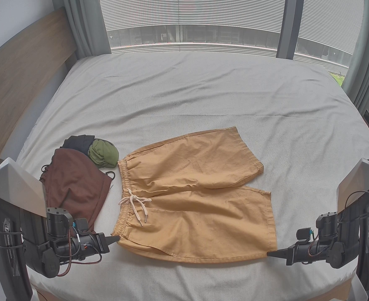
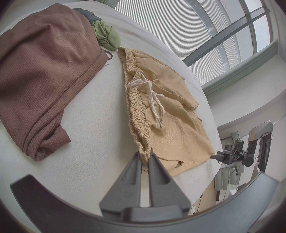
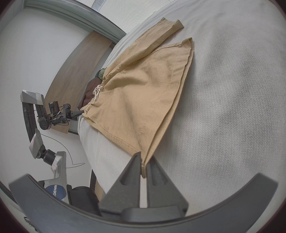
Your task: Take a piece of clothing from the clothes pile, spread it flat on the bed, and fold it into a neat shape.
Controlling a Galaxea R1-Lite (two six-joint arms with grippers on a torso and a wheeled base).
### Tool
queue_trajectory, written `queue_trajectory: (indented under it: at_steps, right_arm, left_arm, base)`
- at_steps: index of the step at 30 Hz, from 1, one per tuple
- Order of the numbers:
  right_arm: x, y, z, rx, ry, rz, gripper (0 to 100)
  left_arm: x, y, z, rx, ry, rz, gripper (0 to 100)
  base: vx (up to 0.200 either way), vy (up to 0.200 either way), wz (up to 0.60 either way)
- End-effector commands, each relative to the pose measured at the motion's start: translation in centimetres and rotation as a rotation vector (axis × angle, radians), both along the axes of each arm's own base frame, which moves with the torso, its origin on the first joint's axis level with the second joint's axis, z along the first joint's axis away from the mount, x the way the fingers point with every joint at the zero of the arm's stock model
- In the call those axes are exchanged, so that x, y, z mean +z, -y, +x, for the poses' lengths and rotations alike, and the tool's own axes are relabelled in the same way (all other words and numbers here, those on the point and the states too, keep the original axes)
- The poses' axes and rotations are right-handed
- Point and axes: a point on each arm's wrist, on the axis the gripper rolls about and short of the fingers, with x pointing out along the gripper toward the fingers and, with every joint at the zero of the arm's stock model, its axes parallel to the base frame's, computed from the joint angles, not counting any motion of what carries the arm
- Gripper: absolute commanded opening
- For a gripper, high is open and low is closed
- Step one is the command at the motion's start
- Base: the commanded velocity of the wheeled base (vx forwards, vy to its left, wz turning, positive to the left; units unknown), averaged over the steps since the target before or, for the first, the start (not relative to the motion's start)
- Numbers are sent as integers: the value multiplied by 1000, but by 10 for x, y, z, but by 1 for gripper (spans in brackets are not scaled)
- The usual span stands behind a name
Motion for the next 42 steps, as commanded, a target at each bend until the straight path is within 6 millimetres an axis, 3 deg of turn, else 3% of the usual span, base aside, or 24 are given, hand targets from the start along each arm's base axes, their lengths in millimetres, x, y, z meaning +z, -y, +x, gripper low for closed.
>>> queue_trajectory:
  at_steps: [1, 15, 26, 42]
  right_arm:
    - [1, 0, -2, 0, -4, 0, 0]
    - [6, 3, -17, 15, -20, -22, 0]
    - [8, 18, -26, -1, -13, -37, 0]
    - [6, 21, -27, 12, -9, -20, 0]
  left_arm:
    - [-5, 1, -1, -4, -22, 4, 0]
    - [-7, 0, -20, -37, -74, 35, 0]
    - [-7, 7, -38, -84, -136, 48, 0]
    - [-9, 10, -40, -98, -148, 49, 0]
  base:
    - [0, 0, 0]
    - [0, 0, 0]
    - [0, 0, 0]
    - [0, 0, 0]
